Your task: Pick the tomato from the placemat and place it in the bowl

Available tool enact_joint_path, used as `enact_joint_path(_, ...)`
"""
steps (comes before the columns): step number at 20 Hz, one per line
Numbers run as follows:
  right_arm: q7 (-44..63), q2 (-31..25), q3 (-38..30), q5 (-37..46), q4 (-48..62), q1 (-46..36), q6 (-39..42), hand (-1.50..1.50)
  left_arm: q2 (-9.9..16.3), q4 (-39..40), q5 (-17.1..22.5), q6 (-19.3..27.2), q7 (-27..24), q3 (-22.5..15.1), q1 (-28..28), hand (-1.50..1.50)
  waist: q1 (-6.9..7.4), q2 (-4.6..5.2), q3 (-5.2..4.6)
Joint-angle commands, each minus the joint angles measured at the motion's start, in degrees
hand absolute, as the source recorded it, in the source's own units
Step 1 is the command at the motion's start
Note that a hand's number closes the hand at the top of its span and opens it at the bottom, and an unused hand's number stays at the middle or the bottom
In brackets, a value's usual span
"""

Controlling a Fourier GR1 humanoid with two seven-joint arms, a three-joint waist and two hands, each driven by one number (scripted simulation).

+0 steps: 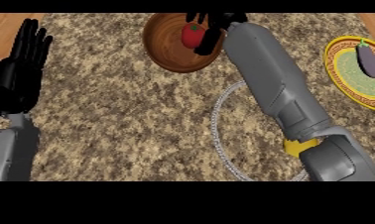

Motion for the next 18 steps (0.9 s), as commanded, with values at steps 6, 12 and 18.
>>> enact_joint_path(6, -7.2, 2.5, -8.6, -9.4, 5.0, 3.2, -6.4, -1.50, -0.5, -1.7, 0.2, -0.5, 0.4, -0.7, 0.6, 0.00, 1.43, 0.32, 0.07)
enact_joint_path(12, -12.5, 0.8, -14.8, -13.8, 1.6, 3.1, -16.7, -1.50, -1.0, 0.2, 0.0, 0.1, 0.1, -0.6, -0.3, 0.00, 0.37, 0.33, 0.06)
enact_joint_path(18, -11.5, -8.1, -20.7, -18.3, 3.7, 1.2, -14.7, -1.50, 0.4, -0.2, -0.2, 0.9, 2.5, 0.1, -3.3, 0.00, 0.07, 0.21, 0.09)
